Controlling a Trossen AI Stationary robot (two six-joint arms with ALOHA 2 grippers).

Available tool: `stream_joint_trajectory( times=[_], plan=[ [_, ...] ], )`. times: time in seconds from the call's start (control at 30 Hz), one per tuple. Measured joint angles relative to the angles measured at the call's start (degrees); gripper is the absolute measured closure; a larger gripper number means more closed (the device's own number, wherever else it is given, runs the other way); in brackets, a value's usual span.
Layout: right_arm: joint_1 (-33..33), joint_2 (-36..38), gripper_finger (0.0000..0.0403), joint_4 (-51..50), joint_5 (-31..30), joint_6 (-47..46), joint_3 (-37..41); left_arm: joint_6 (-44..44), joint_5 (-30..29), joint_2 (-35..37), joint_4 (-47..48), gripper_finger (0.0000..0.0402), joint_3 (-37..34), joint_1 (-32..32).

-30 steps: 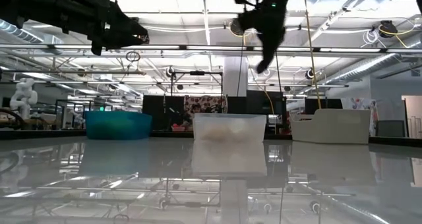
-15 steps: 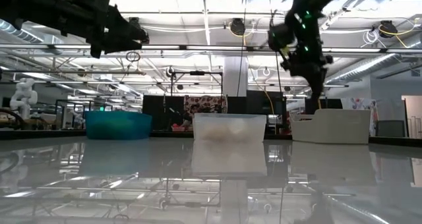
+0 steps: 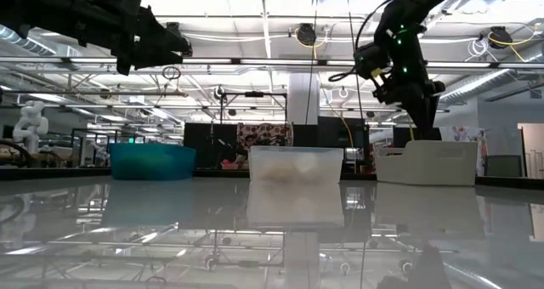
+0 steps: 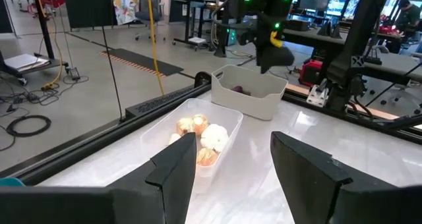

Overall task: Sort produce into baskets
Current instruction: Put the eggplant into the gray bin

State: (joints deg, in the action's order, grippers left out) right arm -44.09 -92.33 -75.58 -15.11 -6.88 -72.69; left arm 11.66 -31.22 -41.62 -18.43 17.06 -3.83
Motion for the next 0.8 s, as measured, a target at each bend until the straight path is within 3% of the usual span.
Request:
stream_joint_trajectory(
  times=[0.13,0.3,0.57,0.67,0.8],
  plan=[
    [1.8,0.2,0.0234,-6.3,8.5,-4.3,-3.2,0.0,0.0,0.0,0.0,0.0198,0.0,0.0],
    [9.1,3.1,0.0232,-10.1,13.9,-14.4,-3.9,0.0,0.0,0.0,0.0,0.0198,0.0,0.0],
    [30.0,5.8,0.0232,-9.6,9.1,-33.2,-0.7,0.0,0.0,0.0,0.0,0.0198,0.0,0.0],
    [38.3,5.8,0.0232,-7.7,10.6,-40.5,2.3,0.0,0.0,0.0,0.1,0.0198,0.0,0.0],
    [48.8,5.8,0.0232,1.4,17.1,-50.2,8.2,0.0,0.4,0.0,0.1,0.0198,0.0,0.0]
  ],
)
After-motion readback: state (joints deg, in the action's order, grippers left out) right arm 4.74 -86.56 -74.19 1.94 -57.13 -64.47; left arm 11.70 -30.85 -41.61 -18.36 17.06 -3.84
